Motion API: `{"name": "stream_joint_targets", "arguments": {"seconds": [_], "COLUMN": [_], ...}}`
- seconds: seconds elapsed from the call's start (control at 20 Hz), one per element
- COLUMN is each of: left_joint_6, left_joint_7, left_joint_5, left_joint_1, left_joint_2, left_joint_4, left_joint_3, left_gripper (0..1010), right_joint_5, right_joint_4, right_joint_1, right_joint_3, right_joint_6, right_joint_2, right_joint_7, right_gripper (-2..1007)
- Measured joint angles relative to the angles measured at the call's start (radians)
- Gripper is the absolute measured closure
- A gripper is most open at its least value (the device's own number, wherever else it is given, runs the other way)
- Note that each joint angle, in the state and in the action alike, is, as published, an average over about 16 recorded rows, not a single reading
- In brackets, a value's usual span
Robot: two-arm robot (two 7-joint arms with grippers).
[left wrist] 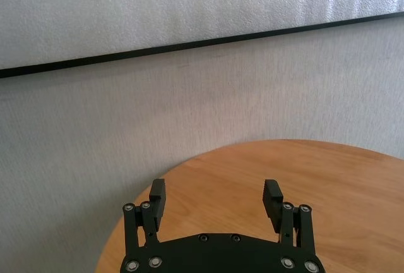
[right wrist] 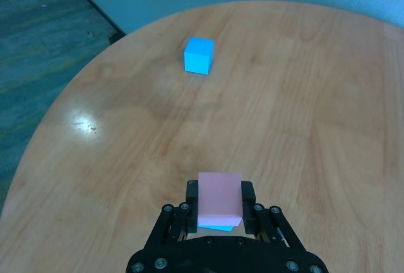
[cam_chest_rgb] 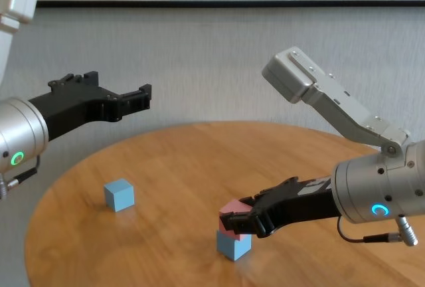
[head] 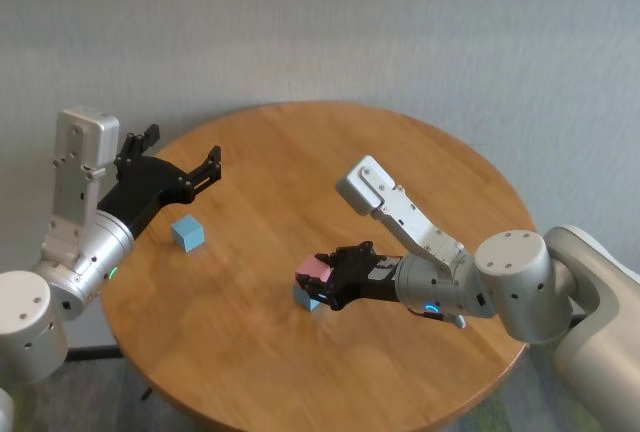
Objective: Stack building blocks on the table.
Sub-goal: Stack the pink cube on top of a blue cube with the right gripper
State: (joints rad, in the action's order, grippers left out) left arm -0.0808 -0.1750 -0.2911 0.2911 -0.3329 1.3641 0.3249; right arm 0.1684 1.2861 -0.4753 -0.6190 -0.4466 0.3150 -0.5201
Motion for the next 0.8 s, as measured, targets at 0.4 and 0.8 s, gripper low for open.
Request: {"name": "stream_joint_targets", "arguments": {"seconds": [0.4, 0.8], "left_joint_6": [0.000, 0.000], "left_joint_7": [0.000, 0.000], "left_joint_5": [0.000, 0.000], "left_joint_1": [0.000, 0.000], "left_joint_2": [0.000, 0.000], "left_joint_4": [0.000, 0.000], "left_joint_3": [0.000, 0.000], "left_gripper": [9, 9], "right_joint_5": [-0.001, -0.001], "right_joint_4": [-0.001, 0.003], "right_joint_1": [0.000, 0.002], "right_joint_3": [0.000, 0.000], "right_joint_6": [-0.002, 0.003], "right_joint_2": [0.000, 0.002], "right_joint_7": [0.000, 0.002], "right_gripper": [576, 344]}}
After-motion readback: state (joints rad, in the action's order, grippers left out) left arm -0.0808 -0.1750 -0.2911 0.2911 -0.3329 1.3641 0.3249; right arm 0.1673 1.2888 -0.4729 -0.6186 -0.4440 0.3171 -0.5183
